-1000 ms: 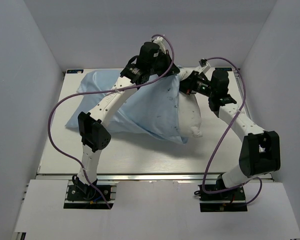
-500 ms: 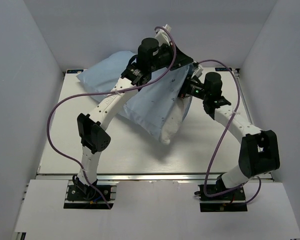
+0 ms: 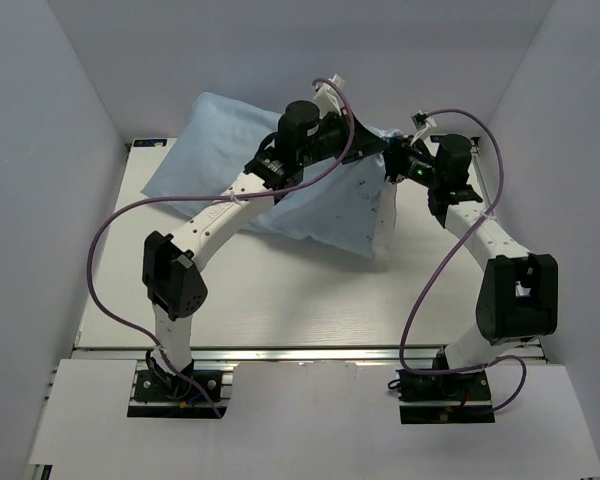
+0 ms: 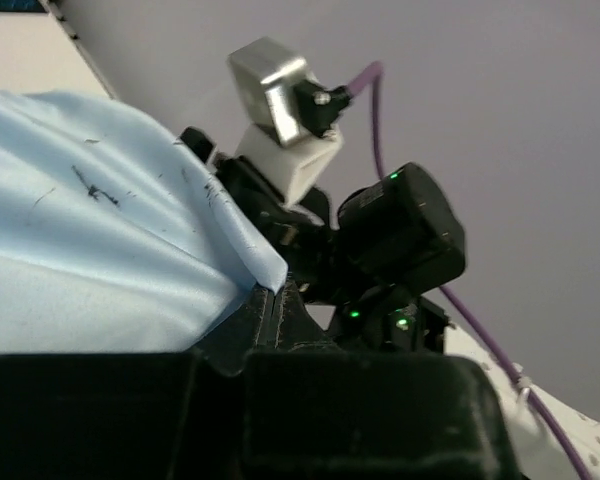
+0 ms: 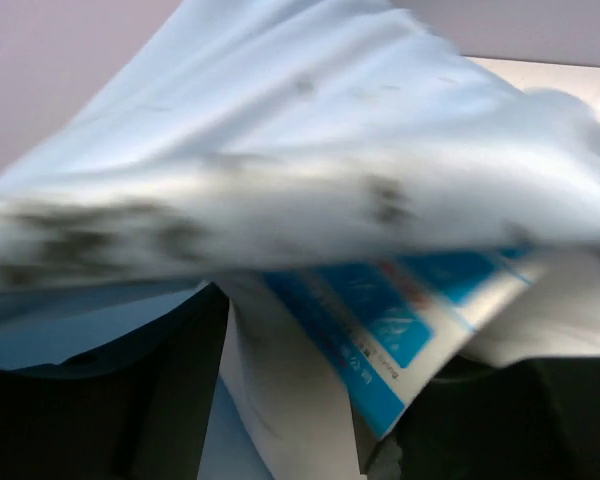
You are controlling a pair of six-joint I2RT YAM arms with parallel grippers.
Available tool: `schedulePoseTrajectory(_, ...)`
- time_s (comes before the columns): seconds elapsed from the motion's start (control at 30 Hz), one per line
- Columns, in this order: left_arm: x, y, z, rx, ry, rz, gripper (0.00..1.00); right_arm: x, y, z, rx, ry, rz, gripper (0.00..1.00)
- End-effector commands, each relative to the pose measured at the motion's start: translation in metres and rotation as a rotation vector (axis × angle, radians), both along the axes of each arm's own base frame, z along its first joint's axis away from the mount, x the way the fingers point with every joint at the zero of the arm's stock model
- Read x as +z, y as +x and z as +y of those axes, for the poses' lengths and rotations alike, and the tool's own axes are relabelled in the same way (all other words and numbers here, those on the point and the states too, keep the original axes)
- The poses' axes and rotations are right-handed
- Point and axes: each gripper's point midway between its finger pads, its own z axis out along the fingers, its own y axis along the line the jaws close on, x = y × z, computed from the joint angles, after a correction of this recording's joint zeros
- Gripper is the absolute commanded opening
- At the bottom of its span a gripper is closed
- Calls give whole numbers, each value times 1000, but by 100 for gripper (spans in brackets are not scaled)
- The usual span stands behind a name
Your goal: Put the pillow into the pillowcase
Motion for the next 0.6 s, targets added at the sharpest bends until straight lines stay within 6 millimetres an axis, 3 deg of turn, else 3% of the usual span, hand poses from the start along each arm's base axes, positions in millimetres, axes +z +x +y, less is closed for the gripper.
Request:
schedulePoseTrajectory(0.0, 24, -20, 6, -18, -55, -34, 0, 22, -19, -3, 113, -93, -231, 55)
schedulePoseTrajectory(0.17, -33, 6, 7, 25, -1, 62, 8, 25, -40, -36, 121, -227, -284, 63)
schedulePoseTrajectory(0.23, -48, 15, 5, 32, -4, 72, 8, 25, -46, -63, 98, -271, -294, 63)
schedulePoseTrajectory(0.27, -54, 19, 5, 37, 1, 81, 8, 25, -55, -67, 132, -266, -294, 63)
schedulePoseTrajectory(0.3, -56, 22, 5, 37, 4, 82, 9, 22, -56, -86, 103, -276, -284, 62)
schedulePoseTrajectory(0.37, -73, 31, 2, 36, 23, 106, 15, 21, -71, -99, 119, -274, -278, 62)
schedulePoseTrajectory(0.43, -75, 35, 0, 24, 24, 107, 25, 18, -76, -122, 66, -296, -271, 62)
schedulePoseTrajectory(0.47, -83, 38, -3, 18, 33, 116, 38, 11, -80, -126, 55, -298, -233, 61)
schedulePoseTrajectory(0.53, -77, 41, -4, 14, 37, 96, 49, -2, -83, -133, 38, -334, -203, 61)
schedulePoseTrajectory(0.57, -78, 43, -6, 13, 44, 91, 59, -11, -84, -135, 23, -341, -163, 61)
